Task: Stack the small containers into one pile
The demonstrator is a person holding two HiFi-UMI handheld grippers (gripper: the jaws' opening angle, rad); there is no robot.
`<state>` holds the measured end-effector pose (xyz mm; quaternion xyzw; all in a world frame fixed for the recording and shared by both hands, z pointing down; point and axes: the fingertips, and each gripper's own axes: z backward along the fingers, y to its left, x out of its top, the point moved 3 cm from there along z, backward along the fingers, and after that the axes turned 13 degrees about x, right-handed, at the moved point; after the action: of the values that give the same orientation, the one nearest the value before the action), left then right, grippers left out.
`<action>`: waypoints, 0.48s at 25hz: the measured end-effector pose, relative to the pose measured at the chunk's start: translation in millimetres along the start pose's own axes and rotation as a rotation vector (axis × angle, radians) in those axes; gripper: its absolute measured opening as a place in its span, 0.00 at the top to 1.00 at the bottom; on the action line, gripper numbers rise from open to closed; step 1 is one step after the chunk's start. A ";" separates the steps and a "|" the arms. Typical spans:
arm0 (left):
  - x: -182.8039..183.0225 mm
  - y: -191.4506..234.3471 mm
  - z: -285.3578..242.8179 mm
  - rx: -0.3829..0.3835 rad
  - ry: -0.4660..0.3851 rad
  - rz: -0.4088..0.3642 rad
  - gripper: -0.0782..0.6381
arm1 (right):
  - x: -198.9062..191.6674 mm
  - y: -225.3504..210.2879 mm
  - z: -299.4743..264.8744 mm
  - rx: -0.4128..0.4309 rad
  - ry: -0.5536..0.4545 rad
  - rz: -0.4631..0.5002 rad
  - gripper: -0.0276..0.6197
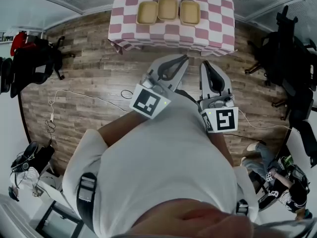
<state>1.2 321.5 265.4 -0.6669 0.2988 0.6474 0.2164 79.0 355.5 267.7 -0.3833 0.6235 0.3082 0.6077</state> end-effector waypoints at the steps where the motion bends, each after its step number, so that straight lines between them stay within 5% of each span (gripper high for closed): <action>1: -0.1 -3.3 -1.8 0.007 -0.001 0.000 0.83 | -0.4 -3.3 3.4 0.003 0.002 -0.001 0.91; 12: -13.6 -22.3 -23.5 0.055 0.029 0.021 0.83 | -13.7 -28.4 13.3 0.065 0.011 -0.042 0.91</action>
<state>33.8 323.4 278.3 -0.6666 0.3267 0.6316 0.2236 109.7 353.6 282.6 -0.3780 0.6285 0.2730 0.6226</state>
